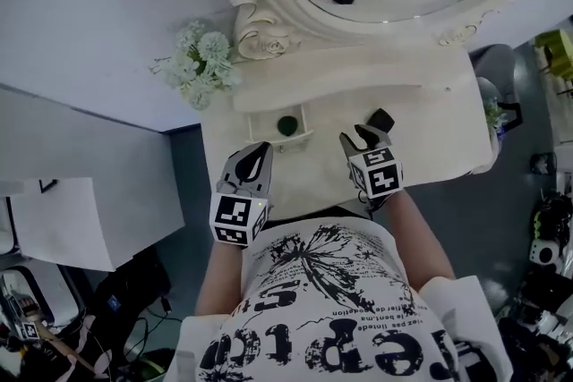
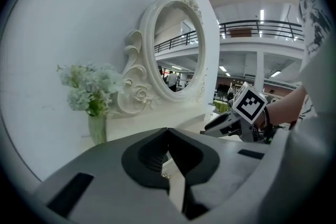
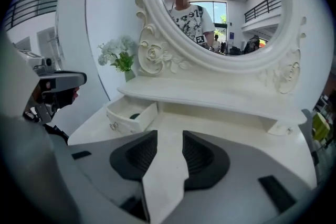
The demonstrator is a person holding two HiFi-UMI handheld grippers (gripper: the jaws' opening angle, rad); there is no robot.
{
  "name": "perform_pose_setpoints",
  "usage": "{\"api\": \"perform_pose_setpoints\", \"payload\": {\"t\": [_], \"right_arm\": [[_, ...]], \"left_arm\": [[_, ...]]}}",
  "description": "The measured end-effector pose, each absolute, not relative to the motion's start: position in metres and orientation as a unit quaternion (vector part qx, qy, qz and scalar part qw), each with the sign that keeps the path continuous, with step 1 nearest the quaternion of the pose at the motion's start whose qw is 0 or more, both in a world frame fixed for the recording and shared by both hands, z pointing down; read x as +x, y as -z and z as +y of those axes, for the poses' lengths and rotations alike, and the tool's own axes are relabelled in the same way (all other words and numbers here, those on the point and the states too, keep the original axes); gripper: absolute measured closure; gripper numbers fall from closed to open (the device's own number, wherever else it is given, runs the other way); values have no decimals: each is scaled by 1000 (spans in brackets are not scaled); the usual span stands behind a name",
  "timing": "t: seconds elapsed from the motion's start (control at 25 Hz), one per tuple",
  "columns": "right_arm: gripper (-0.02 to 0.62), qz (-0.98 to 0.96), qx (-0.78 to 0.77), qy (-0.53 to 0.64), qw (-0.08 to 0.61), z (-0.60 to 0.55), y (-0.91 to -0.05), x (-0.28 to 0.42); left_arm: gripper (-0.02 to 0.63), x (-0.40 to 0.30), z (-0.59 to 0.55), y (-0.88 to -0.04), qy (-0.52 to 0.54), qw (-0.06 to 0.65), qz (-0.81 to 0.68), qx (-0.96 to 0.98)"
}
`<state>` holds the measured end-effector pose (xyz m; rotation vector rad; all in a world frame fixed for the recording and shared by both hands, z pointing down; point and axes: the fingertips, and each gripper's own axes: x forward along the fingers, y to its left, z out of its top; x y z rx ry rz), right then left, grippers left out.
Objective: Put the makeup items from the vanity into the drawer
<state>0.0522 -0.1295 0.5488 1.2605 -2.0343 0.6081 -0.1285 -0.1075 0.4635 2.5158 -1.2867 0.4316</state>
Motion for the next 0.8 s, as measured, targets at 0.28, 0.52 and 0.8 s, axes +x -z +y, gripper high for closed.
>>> {"api": "perform_pose_setpoints", "payload": {"t": [0.28, 0.52, 0.8], "right_arm": [[437, -729, 523, -271, 349, -89, -568, 132], [437, -724, 499, -278, 386, -84, -605, 165], [437, -729, 462, -263, 431, -87, -638, 184]], "left_arm": [[586, -66, -99, -465, -161, 145, -391, 895], [586, -36, -94, -486, -175, 159, -391, 890], [586, -19, -81, -513, -186, 190, -412, 872]]}}
